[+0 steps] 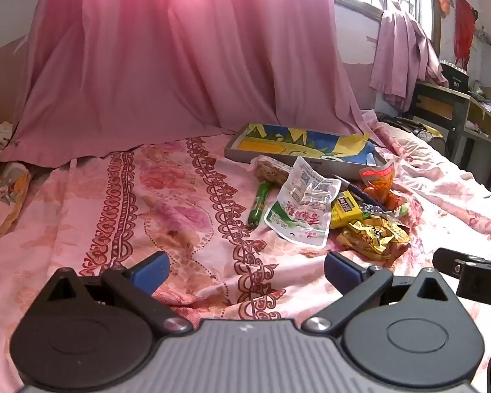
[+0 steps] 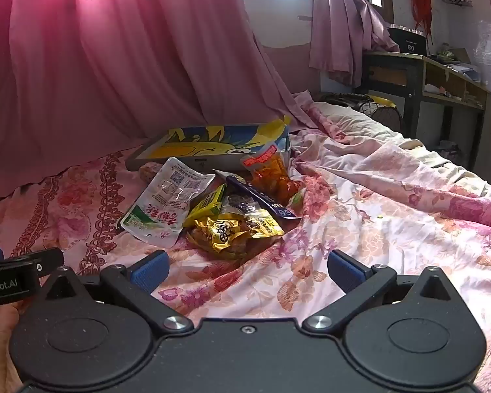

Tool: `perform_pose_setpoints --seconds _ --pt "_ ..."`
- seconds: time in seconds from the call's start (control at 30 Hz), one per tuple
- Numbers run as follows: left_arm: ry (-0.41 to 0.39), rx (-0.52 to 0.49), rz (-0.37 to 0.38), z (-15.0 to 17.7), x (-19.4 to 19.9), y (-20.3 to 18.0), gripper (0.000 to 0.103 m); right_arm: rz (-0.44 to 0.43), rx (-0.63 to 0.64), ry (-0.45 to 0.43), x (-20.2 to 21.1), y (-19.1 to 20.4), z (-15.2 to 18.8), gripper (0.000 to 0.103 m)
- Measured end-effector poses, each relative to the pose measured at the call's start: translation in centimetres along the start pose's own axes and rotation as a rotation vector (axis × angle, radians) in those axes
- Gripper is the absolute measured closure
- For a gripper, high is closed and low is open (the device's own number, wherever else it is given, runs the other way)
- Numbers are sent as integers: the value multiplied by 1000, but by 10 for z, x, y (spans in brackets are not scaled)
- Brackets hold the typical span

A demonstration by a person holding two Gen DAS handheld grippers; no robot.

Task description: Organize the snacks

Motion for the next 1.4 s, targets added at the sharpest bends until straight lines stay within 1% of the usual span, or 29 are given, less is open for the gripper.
perform_pose_setpoints --seconds 1.4 --pt "7 6 7 0 -1 0 0 -2 -4 6 -2 1 2 1"
Point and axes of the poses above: each gripper's, at about its wrist camera, not at the fingertips, and x roughly against the way its jaws point, y to its left, z to its underside, the point moved 8 cm from there along -x, roughly the way its jaws point, and after that the axes turned 14 degrees about -z, right-handed, at the moved point
